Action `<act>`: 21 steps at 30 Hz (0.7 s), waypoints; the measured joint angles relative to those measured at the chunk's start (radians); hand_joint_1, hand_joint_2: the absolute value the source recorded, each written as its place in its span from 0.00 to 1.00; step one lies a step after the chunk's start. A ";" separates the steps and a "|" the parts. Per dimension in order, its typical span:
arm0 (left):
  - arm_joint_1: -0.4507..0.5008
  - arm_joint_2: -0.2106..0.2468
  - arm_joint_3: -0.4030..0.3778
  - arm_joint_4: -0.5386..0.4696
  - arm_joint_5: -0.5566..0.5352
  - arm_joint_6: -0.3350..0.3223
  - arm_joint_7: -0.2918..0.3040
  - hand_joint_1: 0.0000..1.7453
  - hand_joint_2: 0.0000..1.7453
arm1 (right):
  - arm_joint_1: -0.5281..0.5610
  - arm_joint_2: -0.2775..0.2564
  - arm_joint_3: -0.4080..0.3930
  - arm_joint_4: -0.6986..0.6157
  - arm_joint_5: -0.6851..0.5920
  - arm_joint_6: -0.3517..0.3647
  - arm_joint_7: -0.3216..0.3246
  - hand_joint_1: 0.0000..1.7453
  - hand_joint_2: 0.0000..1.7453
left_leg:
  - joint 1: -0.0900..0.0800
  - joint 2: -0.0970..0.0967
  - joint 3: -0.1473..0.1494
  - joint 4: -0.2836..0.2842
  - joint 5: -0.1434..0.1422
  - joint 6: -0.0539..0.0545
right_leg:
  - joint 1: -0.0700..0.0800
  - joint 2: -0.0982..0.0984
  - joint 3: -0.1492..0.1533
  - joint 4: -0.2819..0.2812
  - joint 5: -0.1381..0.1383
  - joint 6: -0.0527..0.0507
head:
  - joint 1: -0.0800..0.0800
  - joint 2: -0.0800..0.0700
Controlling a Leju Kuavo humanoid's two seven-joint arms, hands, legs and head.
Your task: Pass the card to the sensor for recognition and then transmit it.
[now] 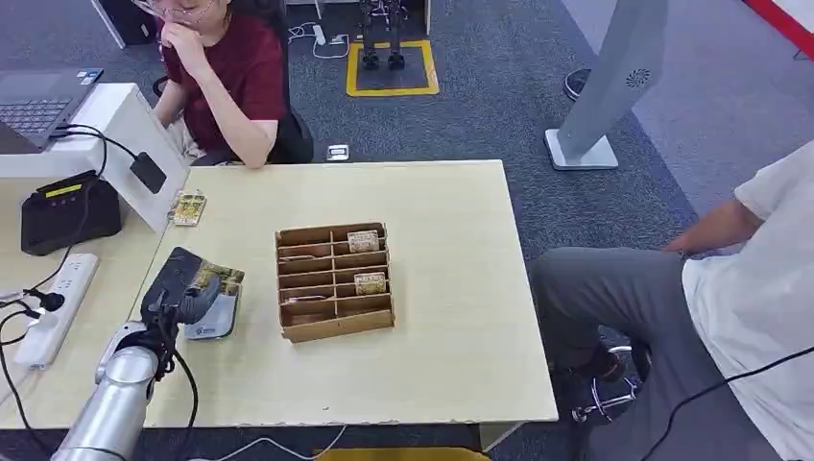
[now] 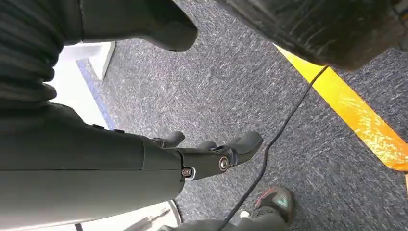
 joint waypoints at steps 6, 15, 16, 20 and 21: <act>0.022 0.006 0.011 0.013 -0.045 0.056 0.010 1.00 1.00 | 0.001 0.000 0.000 0.000 -0.005 0.000 0.003 0.00 1.00 | 0.000 0.000 0.000 0.000 0.000 0.000 | 0.000 0.000 0.000 0.000 0.000 0.000 | 0.000 0.000; 0.033 0.020 0.031 0.049 -0.100 0.129 0.013 1.00 1.00 | 0.001 0.000 0.000 0.000 -0.012 -0.002 0.004 0.00 1.00 | 0.000 0.000 0.000 0.000 0.000 0.000 | 0.000 0.000 0.000 0.000 0.000 0.000 | 0.000 0.000; 0.034 0.021 0.032 0.052 -0.100 0.129 0.013 1.00 1.00 | 0.001 0.000 0.000 0.000 -0.012 -0.002 0.004 0.00 1.00 | 0.000 0.000 0.000 0.000 0.000 0.000 | 0.000 0.000 0.000 0.000 0.000 0.000 | 0.000 0.000; 0.034 0.022 0.037 0.060 -0.100 0.129 0.013 1.00 1.00 | 0.001 0.000 0.000 0.000 -0.012 -0.002 0.004 0.00 1.00 | 0.000 0.000 0.000 0.000 0.000 0.000 | 0.000 0.000 0.000 0.000 0.000 0.000 | 0.000 0.000; 0.034 0.022 0.038 0.061 -0.100 0.129 0.013 1.00 1.00 | 0.001 0.000 0.000 0.000 -0.012 -0.002 0.004 0.00 1.00 | 0.000 0.000 0.000 0.000 0.000 0.000 | 0.000 0.000 0.000 0.000 0.000 0.000 | 0.000 0.000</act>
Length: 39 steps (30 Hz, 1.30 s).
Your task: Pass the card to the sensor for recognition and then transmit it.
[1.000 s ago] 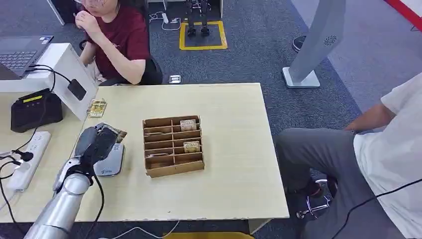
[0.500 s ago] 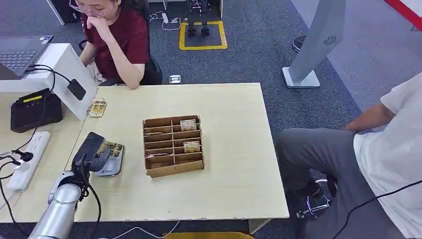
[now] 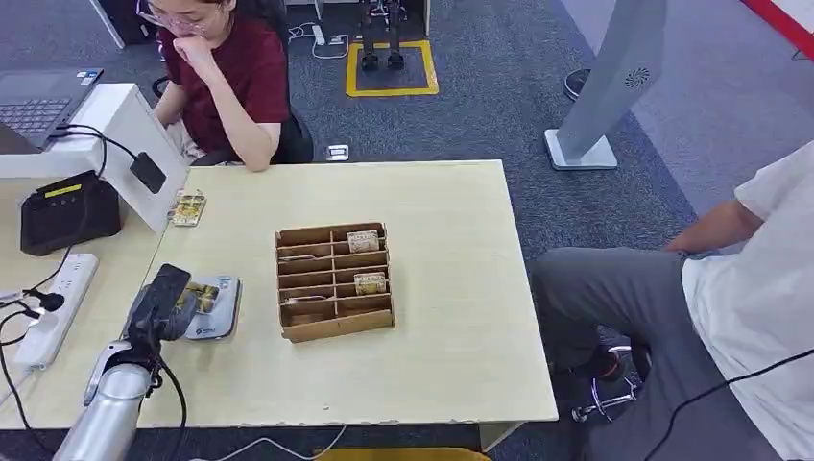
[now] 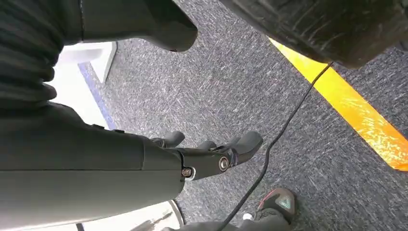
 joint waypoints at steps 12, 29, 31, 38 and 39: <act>-0.002 0.000 0.037 0.044 -0.022 0.025 -0.005 1.00 1.00 | 0.000 0.000 0.000 0.000 0.005 0.000 0.000 0.00 1.00 | 0.000 0.000 0.000 0.000 0.000 0.000 | 0.000 0.000 0.000 0.000 0.000 0.000 | 0.000 0.000; -0.038 -0.015 0.042 0.194 -0.287 0.188 0.053 1.00 1.00 | -0.004 0.004 0.000 -0.006 0.012 0.000 0.013 0.00 1.00 | 0.000 0.000 0.001 0.000 0.000 0.000 | 0.000 0.000 0.001 0.000 0.000 0.000 | 0.000 0.000; -0.039 -0.018 0.042 0.206 -0.317 0.195 0.063 1.00 1.00 | -0.004 0.005 0.000 -0.007 0.012 0.000 0.014 0.00 1.00 | 0.000 0.000 0.001 0.000 0.000 0.000 | 0.000 0.000 0.001 0.000 0.000 0.000 | 0.000 0.000; -0.035 -0.024 0.040 0.236 -0.349 0.200 0.080 1.00 1.00 | -0.005 0.006 0.000 -0.007 0.012 0.000 0.014 0.00 1.00 | 0.000 -0.001 0.001 0.000 0.001 -0.001 | 0.000 -0.001 0.001 0.001 0.000 0.000 | 0.000 0.000; -0.033 -0.025 0.040 0.239 -0.352 0.200 0.080 1.00 1.00 | -0.005 0.006 0.000 -0.007 0.012 0.000 0.014 0.00 1.00 | 0.000 -0.001 0.001 0.000 0.001 -0.001 | 0.000 -0.001 0.001 0.001 0.000 0.000 | 0.001 0.000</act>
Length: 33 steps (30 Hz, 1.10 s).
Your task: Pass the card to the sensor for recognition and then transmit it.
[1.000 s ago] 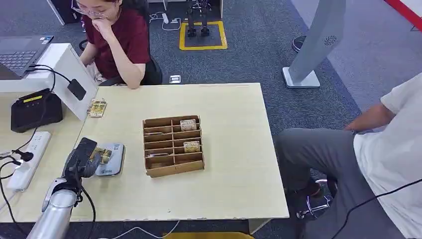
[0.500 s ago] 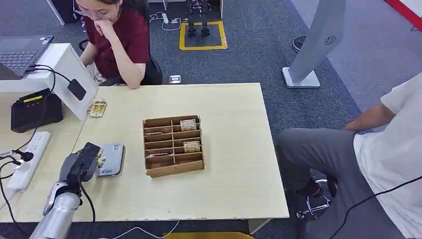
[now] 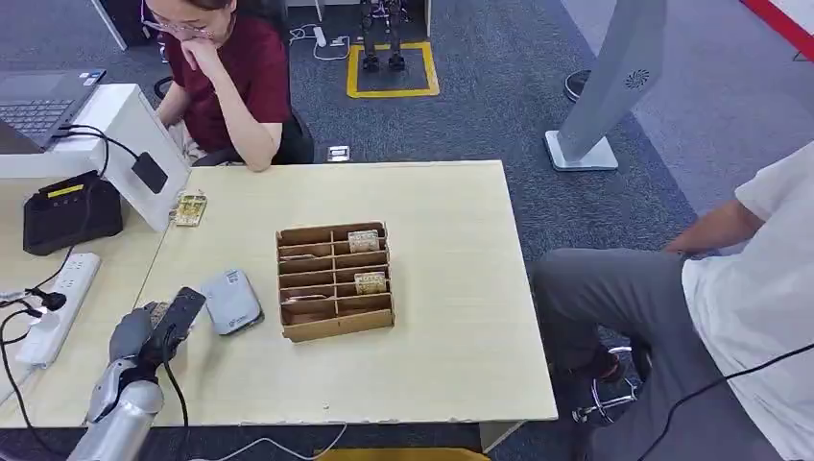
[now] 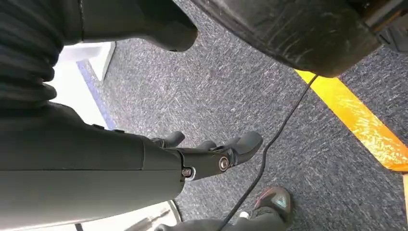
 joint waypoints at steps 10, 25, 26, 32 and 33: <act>-0.003 -0.018 0.000 0.003 0.035 -0.042 -0.033 1.00 1.00 | 0.000 0.000 0.000 0.000 0.000 0.000 -0.004 0.00 1.00 | 0.000 0.000 0.001 0.000 0.000 0.000 | 0.000 0.000 0.000 0.000 0.000 0.000 | -0.001 0.000; -0.145 -0.088 0.014 -0.276 0.475 -0.088 -0.224 1.00 1.00 | -0.013 0.000 0.000 0.000 0.047 0.008 0.001 0.00 1.00 | 0.001 -0.001 -0.003 0.001 0.004 -0.002 | 0.001 -0.001 -0.004 0.000 0.005 -0.002 | -0.001 0.000; -0.165 -0.091 0.013 -0.285 0.465 -0.066 -0.238 1.00 1.00 | -0.016 0.000 0.000 0.000 0.052 0.011 0.003 0.00 1.00 | 0.001 -0.001 -0.003 0.001 0.004 -0.002 | 0.001 -0.001 -0.004 0.001 0.005 -0.002 | -0.001 0.000; -0.228 -0.101 0.000 -0.314 0.451 -0.035 -0.243 1.00 1.00 | -0.023 0.000 0.000 0.000 0.058 0.012 0.005 0.00 1.00 | 0.000 0.000 -0.003 0.000 0.004 -0.002 | 0.001 0.000 -0.004 0.001 0.005 -0.002 | -0.001 0.000; -0.231 -0.102 0.000 -0.317 0.451 -0.034 -0.243 1.00 1.00 | -0.023 0.000 0.000 0.000 0.058 0.012 0.005 0.00 1.00 | 0.000 0.000 -0.003 0.000 0.004 -0.002 | 0.001 0.000 -0.004 0.001 0.005 -0.002 | -0.001 0.000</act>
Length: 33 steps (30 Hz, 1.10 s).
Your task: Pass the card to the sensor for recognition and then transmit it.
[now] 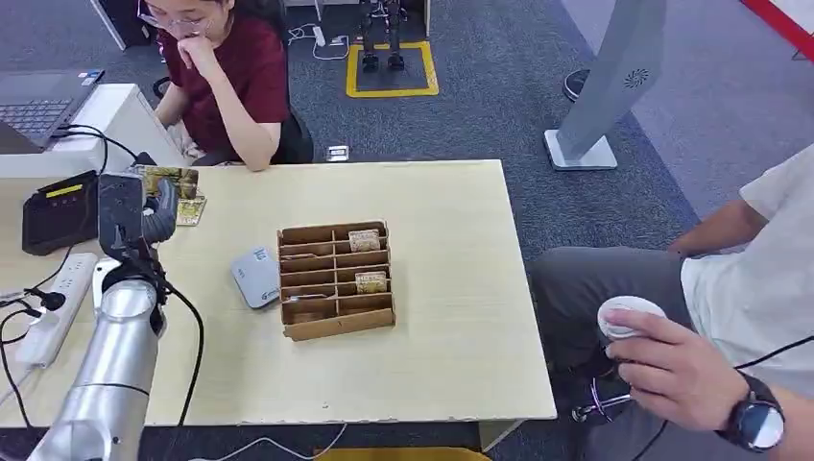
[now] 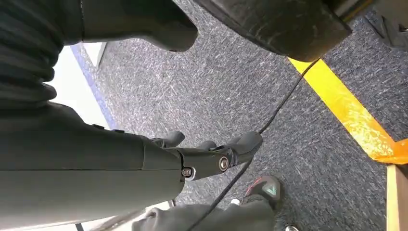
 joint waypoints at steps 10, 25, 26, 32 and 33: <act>-0.088 0.012 -0.114 0.010 -0.364 0.165 0.018 1.00 1.00 | -0.010 0.001 0.000 -0.002 0.041 0.027 0.013 0.00 1.00 | 0.000 0.000 -0.001 0.000 0.001 0.000 | 0.000 -0.001 -0.001 0.000 0.001 0.000 | 0.000 0.000; -0.236 0.118 -0.325 0.180 -1.175 0.408 0.218 1.00 1.00 | -0.026 0.001 0.000 -0.002 0.094 0.047 0.003 0.00 1.00 | 0.000 0.002 -0.001 0.000 0.001 -0.001 | 0.000 0.002 -0.002 0.001 0.002 -0.002 | 0.000 0.000; -0.235 0.120 -0.325 0.186 -1.164 0.408 0.211 1.00 1.00 | -0.024 0.001 0.000 -0.002 0.095 0.047 0.003 0.00 1.00 | 0.000 0.002 -0.001 0.000 0.001 -0.001 | 0.000 0.002 -0.002 0.001 0.002 -0.002 | 0.000 0.000; -0.228 0.119 -0.325 0.205 -1.109 0.409 0.158 1.00 1.00 | -0.011 -0.003 0.000 -0.002 0.098 0.036 -0.018 0.00 1.00 | 0.000 0.002 -0.002 0.000 0.001 -0.001 | 0.000 0.002 -0.002 0.001 0.002 -0.002 | 0.000 0.000; -0.228 0.117 -0.325 0.210 -1.102 0.409 0.149 1.00 1.00 | -0.010 -0.005 0.000 -0.002 0.100 0.035 -0.022 0.00 1.00 | 0.000 0.002 -0.002 0.000 0.001 -0.001 | 0.000 0.002 -0.002 0.001 0.002 -0.002 | 0.000 0.000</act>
